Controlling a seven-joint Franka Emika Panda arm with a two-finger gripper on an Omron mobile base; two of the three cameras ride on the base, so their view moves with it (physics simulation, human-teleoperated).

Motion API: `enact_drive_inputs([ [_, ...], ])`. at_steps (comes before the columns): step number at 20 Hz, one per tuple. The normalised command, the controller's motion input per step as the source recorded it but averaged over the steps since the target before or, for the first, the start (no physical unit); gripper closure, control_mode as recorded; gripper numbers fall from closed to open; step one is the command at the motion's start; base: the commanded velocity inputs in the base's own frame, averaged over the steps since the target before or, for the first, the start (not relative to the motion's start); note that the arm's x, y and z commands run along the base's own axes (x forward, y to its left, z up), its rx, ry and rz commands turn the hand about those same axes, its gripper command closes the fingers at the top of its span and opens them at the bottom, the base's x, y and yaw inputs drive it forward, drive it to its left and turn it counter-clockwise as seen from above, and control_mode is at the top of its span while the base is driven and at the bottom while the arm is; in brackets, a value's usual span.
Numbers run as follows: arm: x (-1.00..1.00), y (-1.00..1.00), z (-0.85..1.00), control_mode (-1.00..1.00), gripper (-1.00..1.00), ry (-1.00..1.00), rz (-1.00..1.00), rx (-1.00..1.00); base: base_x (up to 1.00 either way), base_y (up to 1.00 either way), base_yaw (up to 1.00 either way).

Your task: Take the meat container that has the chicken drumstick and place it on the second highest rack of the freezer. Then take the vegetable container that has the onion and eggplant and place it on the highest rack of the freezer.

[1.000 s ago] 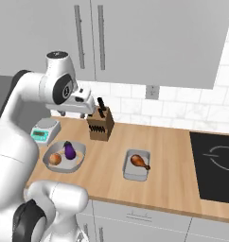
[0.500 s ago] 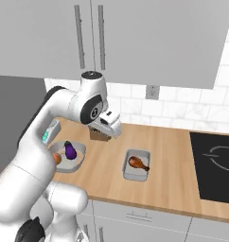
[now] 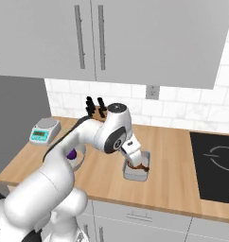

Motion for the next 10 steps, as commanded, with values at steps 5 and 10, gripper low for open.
enact_drive_inputs([
  [5, 0.32, -0.52, -0.56, -1.00, -1.00, 0.06, -0.14, 0.00, 0.00, 0.00, 0.00],
  [10, 0.14, -0.05, -0.30, -1.00, -1.00, 0.01, -0.06, 0.00, 0.00, 0.00, 0.00],
])
